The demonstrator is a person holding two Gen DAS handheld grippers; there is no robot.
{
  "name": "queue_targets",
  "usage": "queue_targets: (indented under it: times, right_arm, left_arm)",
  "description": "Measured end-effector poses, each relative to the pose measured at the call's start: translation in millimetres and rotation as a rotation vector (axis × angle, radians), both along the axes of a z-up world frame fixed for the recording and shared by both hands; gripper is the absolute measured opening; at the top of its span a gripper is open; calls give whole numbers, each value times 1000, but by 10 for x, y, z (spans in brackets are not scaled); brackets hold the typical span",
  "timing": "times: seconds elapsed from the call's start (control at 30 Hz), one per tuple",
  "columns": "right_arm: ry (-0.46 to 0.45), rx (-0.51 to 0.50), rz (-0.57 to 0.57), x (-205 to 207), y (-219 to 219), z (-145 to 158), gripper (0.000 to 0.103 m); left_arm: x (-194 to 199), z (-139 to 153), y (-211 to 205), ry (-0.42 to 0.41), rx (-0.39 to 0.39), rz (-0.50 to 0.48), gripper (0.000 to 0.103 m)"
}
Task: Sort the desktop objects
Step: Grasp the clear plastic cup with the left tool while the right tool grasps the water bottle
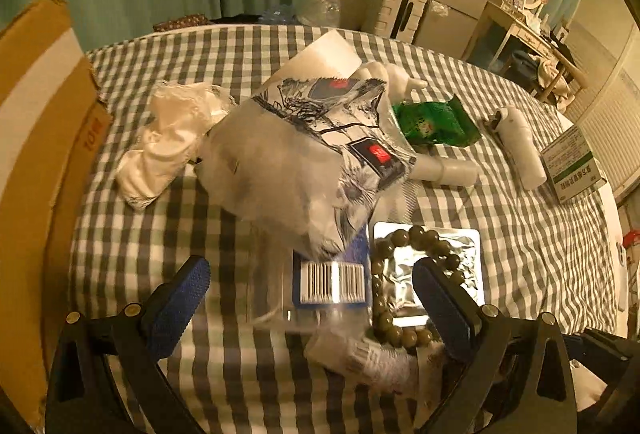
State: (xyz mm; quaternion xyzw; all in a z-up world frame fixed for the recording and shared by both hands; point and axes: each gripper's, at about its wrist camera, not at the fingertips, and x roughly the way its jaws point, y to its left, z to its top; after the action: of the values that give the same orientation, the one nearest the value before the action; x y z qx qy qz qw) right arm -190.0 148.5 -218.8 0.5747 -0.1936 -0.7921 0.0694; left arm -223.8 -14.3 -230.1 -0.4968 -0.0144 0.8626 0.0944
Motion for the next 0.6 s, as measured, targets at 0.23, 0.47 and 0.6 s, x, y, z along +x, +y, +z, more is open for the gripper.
queue_targets:
  times: [0.23,0.47,0.6]
  right_arm:
    - [-71,43,32,-118,-97,-202,88]
    - [-83,105,49,-30,-130,-246,75]
    - [-62,70,22,77,-44,-172,75]
  left_arm:
    - [-42,-120,-72,-45,37,-31,63]
    - [39,-80,-167,-17,32,-35,62]
    - [151,26,-230,-6,18,-28,62]
